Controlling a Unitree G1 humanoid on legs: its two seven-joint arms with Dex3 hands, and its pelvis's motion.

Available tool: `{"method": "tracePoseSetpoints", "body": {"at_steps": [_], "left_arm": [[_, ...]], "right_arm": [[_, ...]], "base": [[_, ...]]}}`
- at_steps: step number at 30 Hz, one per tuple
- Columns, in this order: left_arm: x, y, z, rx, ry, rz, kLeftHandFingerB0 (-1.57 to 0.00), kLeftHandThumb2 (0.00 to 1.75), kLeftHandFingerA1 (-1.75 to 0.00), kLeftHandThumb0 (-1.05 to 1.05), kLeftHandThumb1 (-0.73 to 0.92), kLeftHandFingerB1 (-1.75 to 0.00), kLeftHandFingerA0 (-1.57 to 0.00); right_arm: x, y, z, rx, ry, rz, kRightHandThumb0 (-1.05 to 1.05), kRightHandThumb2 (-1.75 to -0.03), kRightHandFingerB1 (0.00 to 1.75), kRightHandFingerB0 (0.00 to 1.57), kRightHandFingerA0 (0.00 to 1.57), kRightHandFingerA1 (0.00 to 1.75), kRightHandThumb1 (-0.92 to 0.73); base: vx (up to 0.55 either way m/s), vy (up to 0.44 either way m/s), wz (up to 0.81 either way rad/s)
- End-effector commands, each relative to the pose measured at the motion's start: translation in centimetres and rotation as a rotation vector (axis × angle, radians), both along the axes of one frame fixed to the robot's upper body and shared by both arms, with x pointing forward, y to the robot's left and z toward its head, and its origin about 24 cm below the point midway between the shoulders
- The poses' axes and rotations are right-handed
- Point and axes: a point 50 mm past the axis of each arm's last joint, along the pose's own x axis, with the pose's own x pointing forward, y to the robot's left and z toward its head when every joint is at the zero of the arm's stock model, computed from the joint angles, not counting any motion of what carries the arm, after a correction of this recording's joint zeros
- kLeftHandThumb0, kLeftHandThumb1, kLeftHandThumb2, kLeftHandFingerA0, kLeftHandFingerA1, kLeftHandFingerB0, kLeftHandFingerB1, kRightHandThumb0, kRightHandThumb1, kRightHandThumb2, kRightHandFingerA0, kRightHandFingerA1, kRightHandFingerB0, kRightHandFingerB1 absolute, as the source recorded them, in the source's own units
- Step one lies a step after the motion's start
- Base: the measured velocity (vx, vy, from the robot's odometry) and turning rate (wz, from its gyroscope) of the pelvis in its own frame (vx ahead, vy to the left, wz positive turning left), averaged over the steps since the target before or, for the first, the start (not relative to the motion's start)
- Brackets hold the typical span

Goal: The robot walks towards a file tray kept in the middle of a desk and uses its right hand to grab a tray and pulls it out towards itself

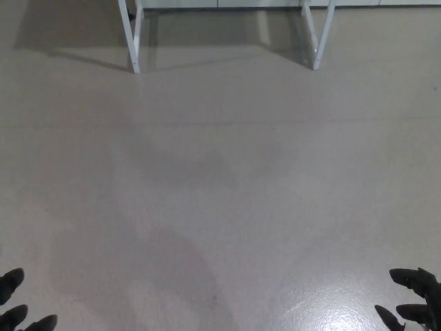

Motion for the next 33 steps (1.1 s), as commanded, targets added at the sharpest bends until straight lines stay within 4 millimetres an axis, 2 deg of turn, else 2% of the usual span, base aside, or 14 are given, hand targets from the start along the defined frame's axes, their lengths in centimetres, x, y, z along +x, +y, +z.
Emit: {"method": "tracePoseSetpoints", "body": {"at_steps": [1, 7, 8, 10, 11, 12, 13, 14, 17, 18, 23, 25, 26, 33], "left_arm": [[-1.2, 0.5, -0.2, -0.019, 0.044, 0.006, -0.02, 0.59, -0.34, -0.05, 0.59, -0.24, -0.06], [-2.3, 0.6, -0.5, 0.019, 0.082, -0.014, -0.04, 0.60, -0.32, -0.07, 0.58, -0.23, -0.07], [-2.8, 0.6, -0.7, 0.008, 0.093, -0.016, -0.05, 0.71, -0.34, -0.11, 0.52, -0.17, -0.06], [-3.5, 0.5, -1.0, 0.013, 0.103, -0.016, -0.06, 0.68, -0.37, -0.11, 0.53, -0.17, -0.07], [-3.6, 0.6, -1.1, 0.013, 0.106, -0.017, -0.03, 0.59, -0.35, -0.08, 0.57, -0.24, -0.06], [-3.8, 0.6, -1.2, 0.011, 0.111, -0.018, -0.03, 0.59, -0.35, -0.08, 0.57, -0.24, -0.06], [-4.0, 0.7, -1.4, 0.018, 0.119, -0.019, -0.03, 0.57, -0.36, -0.10, 0.58, -0.27, -0.07], [-4.0, 0.7, -1.4, 0.023, 0.115, -0.020, -0.07, 0.65, -0.39, -0.12, 0.52, -0.18, -0.06], [-4.5, 0.8, -1.5, 0.026, 0.120, -0.030, -0.06, 0.66, -0.40, -0.12, 0.52, -0.18, -0.06], [-4.5, 0.8, -1.5, 0.027, 0.124, -0.038, -0.07, 0.66, -0.39, -0.12, 0.53, -0.17, -0.05], [-5.0, 0.8, -1.5, 0.049, 0.146, -0.056, -0.06, 0.66, -0.38, -0.14, 0.54, -0.18, -0.07], [-4.9, 0.7, -1.5, 0.049, 0.146, -0.055, -0.06, 0.66, -0.38, -0.14, 0.54, -0.18, -0.07], [-4.9, 0.7, -1.5, 0.049, 0.145, -0.057, -0.06, 0.66, -0.39, -0.15, 0.53, -0.19, -0.06], [-5.0, 0.7, -1.6, 0.060, 0.153, -0.072, -0.07, 0.65, -0.39, -0.16, 0.53, -0.18, -0.06]], "right_arm": [[-0.7, -0.1, -0.2, -0.027, -0.021, 0.015, -0.44, -0.72, 0.48, 0.33, 0.46, 0.54, -0.44], [-1.9, 0.0, -0.8, -0.020, 0.006, 0.015, -0.42, -0.71, 0.47, 0.33, 0.45, 0.51, -0.45], [-2.4, 0.0, -1.0, -0.017, 0.015, 0.015, -0.35, -0.56, 0.39, 0.37, 0.51, 0.42, -0.55], [-3.3, 0.0, -1.4, -0.018, 0.030, 0.019, -0.37, -0.57, 0.39, 0.36, 0.49, 0.43, -0.56], [-3.5, 0.0, -1.5, -0.022, 0.034, 0.019, -0.44, -0.72, 0.47, 0.32, 0.45, 0.52, -0.45], [-3.7, 0.0, -1.6, -0.027, 0.040, 0.020, -0.44, -0.72, 0.47, 0.32, 0.45, 0.52, -0.45], [-4.0, 0.0, -1.7, -0.021, 0.045, 0.021, -0.37, -0.57, 0.39, 0.36, 0.49, 0.43, -0.56], [-4.0, 0.0, -1.7, -0.023, 0.046, 0.021, -0.37, -0.57, 0.38, 0.36, 0.49, 0.43, -0.56], [-4.3, 0.1, -2.0, -0.017, 0.054, 0.018, -0.37, -0.57, 0.39, 0.36, 0.50, 0.44, -0.56], [-4.3, 0.1, -2.0, -0.021, 0.055, 0.020, -0.44, -0.72, 0.47, 0.31, 0.44, 0.52, -0.45], [-4.6, 0.3, -2.2, -0.019, 0.052, 0.027, -0.47, -0.74, 0.49, 0.31, 0.45, 0.55, -0.43], [-4.6, 0.3, -2.2, -0.019, 0.055, 0.027, -0.45, -0.73, 0.48, 0.30, 0.44, 0.54, -0.44], [-4.6, 0.3, -2.2, -0.020, 0.057, 0.026, -0.38, -0.57, 0.39, 0.36, 0.49, 0.45, -0.55], [-4.7, 0.4, -2.3, -0.028, 0.066, 0.037, -0.40, -0.57, 0.39, 0.36, 0.47, 0.46, -0.55]], "base": [[0.00, 0.000, 0.00], [0.00, 0.000, 0.00], [0.00, 0.000, 0.00], [0.00, 0.000, 0.00], [0.00, 0.000, 0.00], [0.00, 0.000, 0.00], [0.00, 0.000, 0.00], [0.00, 0.000, 0.00], [0.00, 0.000, 0.00], [0.00, 0.000, 0.00], [0.00, 0.000, 0.00], [0.17, -0.040, -0.06], [0.00, -0.007, 0.23], [0.01, 0.008, 0.09]]}}
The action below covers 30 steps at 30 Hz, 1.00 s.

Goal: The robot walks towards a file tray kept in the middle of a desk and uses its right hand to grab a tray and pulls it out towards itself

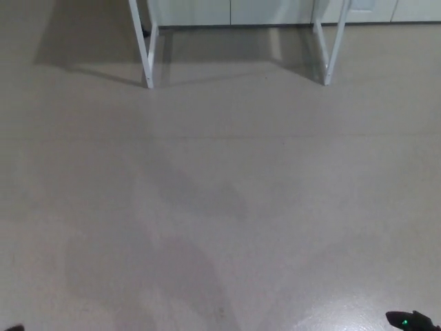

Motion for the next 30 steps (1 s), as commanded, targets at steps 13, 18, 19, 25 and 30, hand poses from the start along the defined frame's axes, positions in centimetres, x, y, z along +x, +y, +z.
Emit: {"method": "tracePoseSetpoints", "body": {"at_steps": [13, 18, 19, 25, 30], "left_arm": [[0.1, 0.3, 0.4, 0.061, -0.014, -0.065, -0.08, 0.62, -0.41, -0.16, 0.56, -0.20, -0.08], [0.2, 0.2, 0.2, 0.085, -0.016, -0.084, -0.05, 0.57, -0.38, -0.15, 0.59, -0.28, -0.11], [-0.2, -0.1, 0.1, 0.061, -0.019, -0.068, -0.05, 0.57, -0.37, -0.14, 0.59, -0.27, -0.11], [-1.0, -0.8, -0.5, 0.068, -0.015, -0.085, -0.09, 0.58, -0.40, -0.19, 0.58, -0.25, -0.13], [-1.5, -2.2, -1.1, 0.061, -0.025, -0.066, -0.10, 0.61, -0.40, -0.27, 0.56, -0.32, -0.12]], "right_arm": [[-0.1, 0.0, 0.1, -0.019, -0.007, 0.035, -0.46, -0.74, 0.50, 0.34, 0.42, 0.54, -0.44], [0.1, 0.0, 0.0, -0.022, -0.007, 0.039, -0.39, -0.56, 0.42, 0.40, 0.48, 0.47, -0.55], [-0.3, 0.0, -0.1, -0.011, 0.000, 0.029, -0.38, -0.57, 0.42, 0.40, 0.47, 0.46, -0.55], [-1.1, -0.1, -0.2, -0.012, 0.012, 0.039, -0.37, -0.57, 0.41, 0.39, 0.49, 0.46, -0.55], [-1.6, 0.1, -0.4, -0.015, 0.016, 0.048, -0.37, -0.57, 0.41, 0.40, 0.50, 0.45, -0.56]], "base": [[0.18, 0.215, -0.04], [0.27, -0.081, 0.13], [0.31, -0.193, 0.14], [0.31, -0.292, 0.51], [0.25, -0.186, -0.03]]}}
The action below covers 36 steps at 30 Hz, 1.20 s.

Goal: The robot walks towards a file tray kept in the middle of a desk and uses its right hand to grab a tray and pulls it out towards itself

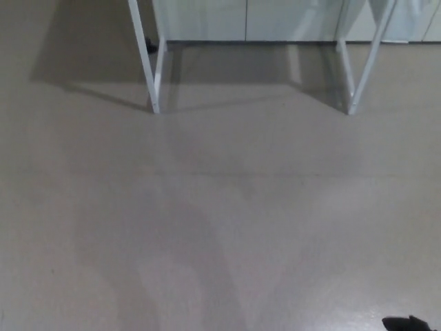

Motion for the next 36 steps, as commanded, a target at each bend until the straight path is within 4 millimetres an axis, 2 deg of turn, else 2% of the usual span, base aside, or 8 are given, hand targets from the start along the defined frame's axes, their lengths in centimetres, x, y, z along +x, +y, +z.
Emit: {"method": "tracePoseSetpoints", "body": {"at_steps": [1, 4, 5, 6, 7, 8, 22, 36], "left_arm": [[-0.3, -0.7, 0.0, 0.045, -0.045, -0.001, -0.10, 0.57, -0.38, -0.23, 0.59, -0.29, -0.15], [0.3, -1.3, 0.1, 0.045, -0.076, 0.014, -0.09, 0.57, -0.41, -0.23, 0.59, -0.30, -0.14], [0.5, -1.6, 0.1, 0.042, -0.091, 0.032, -0.01, 0.86, -0.52, -0.22, 0.41, -0.45, -0.09], [0.6, -2.0, 0.1, 0.042, -0.099, 0.037, -0.01, 0.86, -0.52, -0.21, 0.41, -0.45, -0.09], [0.5, -2.2, 0.1, 0.054, -0.098, 0.037, -0.12, 0.57, -0.41, -0.25, 0.59, -0.30, -0.17], [0.5, -2.4, 0.1, 0.063, -0.098, 0.032, -0.12, 0.57, -0.40, -0.26, 0.60, -0.30, -0.17], [-0.9, -1.6, 0.0, 0.133, -0.073, -0.067, -0.13, 0.63, -0.43, -0.33, 0.54, -0.35, -0.16], [-3.9, -1.5, -1.4, 0.251, 0.026, -0.166, -0.15, 0.63, -0.44, -0.33, 0.53, -0.35, -0.20]], "right_arm": [[-0.6, 0.0, -0.1, -0.011, -0.001, 0.016, -0.38, -0.57, 0.41, 0.40, 0.50, 0.45, -0.56], [-0.4, 0.1, 0.0, -0.027, -0.006, 0.032, -0.46, -0.74, 0.50, 0.34, 0.46, 0.55, -0.45], [-0.4, 0.2, -0.1, -0.026, -0.007, 0.030, -0.46, -0.75, 0.50, 0.34, 0.46, 0.56, -0.45], [-0.5, 0.2, -0.1, -0.023, -0.012, 0.032, -0.45, -0.74, 0.51, 0.35, 0.46, 0.55, -0.45], [-0.7, 0.4, -0.2, -0.020, -0.012, 0.034, -0.45, -0.74, 0.50, 0.35, 0.46, 0.54, -0.45], [-0.8, 0.5, -0.2, -0.018, -0.013, 0.034, -0.37, -0.56, 0.42, 0.41, 0.52, 0.46, -0.56], [-1.1, 1.6, -0.5, -0.010, -0.002, 0.070, -0.44, -0.73, 0.50, 0.35, 0.45, 0.52, -0.47], [-3.9, 1.5, -1.2, -0.007, 0.033, 0.082, -0.35, -0.57, 0.45, 0.42, 0.53, 0.48, -0.57]], "base": [[0.27, -0.022, -0.09], [0.27, -0.007, -0.10], [0.31, 0.086, -0.10], [0.37, 0.148, -0.05], [0.46, 0.082, 0.09], [0.35, 0.228, -0.42], [0.30, -0.067, 0.09], [0.37, -0.105, 0.05]]}}
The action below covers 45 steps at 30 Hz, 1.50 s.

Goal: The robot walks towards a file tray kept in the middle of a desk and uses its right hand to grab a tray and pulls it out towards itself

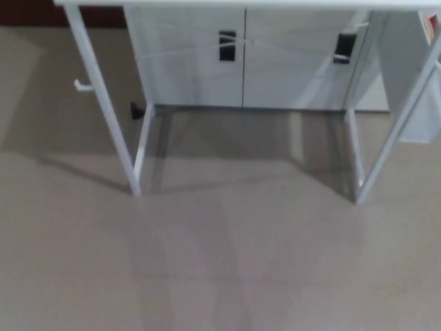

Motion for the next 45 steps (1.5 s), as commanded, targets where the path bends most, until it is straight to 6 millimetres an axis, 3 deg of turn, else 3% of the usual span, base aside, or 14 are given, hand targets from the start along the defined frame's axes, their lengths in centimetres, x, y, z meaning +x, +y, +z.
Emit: {"method": "tracePoseSetpoints", "body": {"at_steps": [1, 2, 3, 4, 5, 8, 9, 25, 37, 45], "left_arm": [[-1.1, 0.7, -0.1, 0.058, -0.012, -0.036, -0.15, 0.62, -0.43, -0.30, 0.54, -0.34, -0.19], [-1.6, 0.8, -0.1, 0.059, -0.003, -0.033, -0.15, 0.62, -0.43, -0.30, 0.54, -0.34, -0.19], [-1.7, 0.9, -0.2, 0.062, 0.000, -0.040, -0.15, 0.63, -0.43, -0.31, 0.54, -0.34, -0.19], [-2.1, 1.1, -0.3, 0.059, 0.007, -0.030, -0.15, 0.62, -0.43, -0.31, 0.54, -0.35, -0.20], [-2.1, 1.2, -0.4, 0.075, 0.009, -0.037, -0.16, 0.63, -0.45, -0.33, 0.52, -0.36, -0.21], [-2.3, 1.4, -0.4, 0.086, 0.006, -0.040, -0.15, 0.63, -0.45, -0.31, 0.52, -0.36, -0.22], [-2.3, 1.4, -0.4, 0.090, 0.002, -0.045, -0.15, 0.63, -0.46, -0.32, 0.51, -0.36, -0.22], [-1.9, 1.4, -0.4, 0.081, -0.006, -0.036, -0.15, 0.63, -0.44, -0.32, 0.53, -0.36, -0.21], [-1.8, 1.5, -0.3, 0.084, 0.002, -0.052, -0.16, 0.63, -0.44, -0.32, 0.52, -0.36, -0.21], [-2.0, 1.2, 0.0, 0.078, -0.022, -0.062, -0.16, 0.63, -0.45, -0.32, 0.52, -0.35, -0.22]], "right_arm": [[-1.5, -0.1, -0.1, 0.006, -0.006, 0.002, -0.34, -0.57, 0.44, 0.41, 0.53, 0.48, -0.57], [-1.9, 0.0, -0.3, 0.007, 0.003, 0.004, -0.34, -0.57, 0.44, 0.41, 0.53, 0.48, -0.57], [-1.9, 0.0, -0.3, 0.010, 0.005, 0.008, -0.41, -0.72, 0.52, 0.38, 0.46, 0.54, -0.47], [-2.2, 0.1, -0.4, 0.007, 0.017, 0.014, -0.35, -0.57, 0.44, 0.41, 0.51, 0.46, -0.58], [-2.3, 0.3, -0.2, 0.010, 0.006, 0.026, -0.43, -0.75, 0.52, 0.36, 0.46, 0.55, -0.46], [-2.4, 0.3, -0.2, 0.010, 0.013, 0.026, -0.42, -0.74, 0.52, 0.38, 0.46, 0.55, -0.46], [-2.4, 0.3, -0.2, 0.014, 0.014, 0.024, -0.36, -0.57, 0.45, 0.43, 0.51, 0.46, -0.57], [-2.0, 0.5, -0.1, 0.023, 0.018, 0.026, -0.34, -0.57, 0.47, 0.48, 0.51, 0.49, -0.58], [-2.0, 0.5, -0.2, 0.012, 0.034, 0.033, -0.36, -0.57, 0.45, 0.47, 0.52, 0.48, -0.58], [-2.1, 0.5, -0.3, 0.014, 0.032, 0.036, -0.34, -0.57, 0.45, 0.48, 0.52, 0.48, -0.59]], "base": [[0.57, 0.078, 0.21], [0.77, 0.203, -0.69], [0.76, 0.197, -0.50], [0.56, 0.160, -0.24], [0.39, 0.099, 0.04], [0.38, 0.061, 0.06], [0.39, -0.006, 0.13], [0.42, -0.092, 0.20], [0.45, 0.312, -0.36], [0.21, -0.036, 0.20]]}}
